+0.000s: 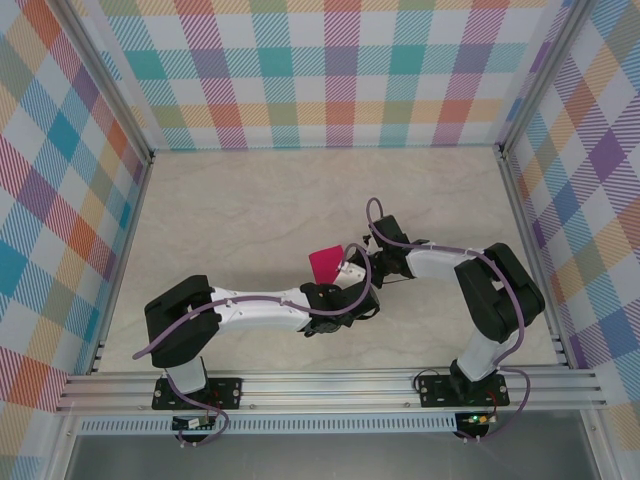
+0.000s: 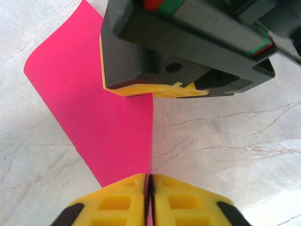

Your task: Fold a paper plane with a square sheet of paper (pick it up from the middle)

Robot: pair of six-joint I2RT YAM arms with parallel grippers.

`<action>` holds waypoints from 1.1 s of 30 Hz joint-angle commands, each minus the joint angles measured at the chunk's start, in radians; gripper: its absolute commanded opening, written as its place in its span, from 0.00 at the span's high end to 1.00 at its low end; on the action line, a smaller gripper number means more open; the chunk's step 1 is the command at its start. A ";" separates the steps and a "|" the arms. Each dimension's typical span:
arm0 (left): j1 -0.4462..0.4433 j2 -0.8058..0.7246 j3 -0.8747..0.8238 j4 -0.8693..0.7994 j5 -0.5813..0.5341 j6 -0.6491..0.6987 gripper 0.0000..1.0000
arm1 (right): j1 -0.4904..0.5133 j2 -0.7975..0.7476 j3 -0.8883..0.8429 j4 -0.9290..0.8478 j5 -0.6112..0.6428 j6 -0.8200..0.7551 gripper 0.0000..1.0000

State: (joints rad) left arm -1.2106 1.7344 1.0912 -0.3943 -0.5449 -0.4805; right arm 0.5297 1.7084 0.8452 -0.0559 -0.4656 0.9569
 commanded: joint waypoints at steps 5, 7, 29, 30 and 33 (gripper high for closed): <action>-0.002 -0.065 -0.017 -0.019 -0.009 0.029 1.00 | -0.016 -0.017 -0.001 -0.051 0.002 -0.043 0.83; 0.015 -0.098 -0.049 0.009 0.043 0.037 1.00 | -0.031 -0.045 -0.004 -0.072 0.012 -0.068 0.80; 0.262 -0.222 -0.248 0.173 0.617 0.137 1.00 | -0.032 0.075 0.202 -0.175 -0.108 -0.269 0.82; 0.267 -0.214 -0.245 0.175 0.627 0.137 1.00 | -0.027 0.090 0.212 -0.182 -0.108 -0.273 0.82; 0.276 -0.200 -0.240 0.174 0.636 0.137 1.00 | -0.018 0.128 0.236 -0.195 -0.093 -0.282 0.82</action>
State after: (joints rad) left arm -0.9535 1.5204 0.8234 -0.2298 0.0498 -0.3645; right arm 0.5007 1.8050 1.0454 -0.2108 -0.5438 0.7155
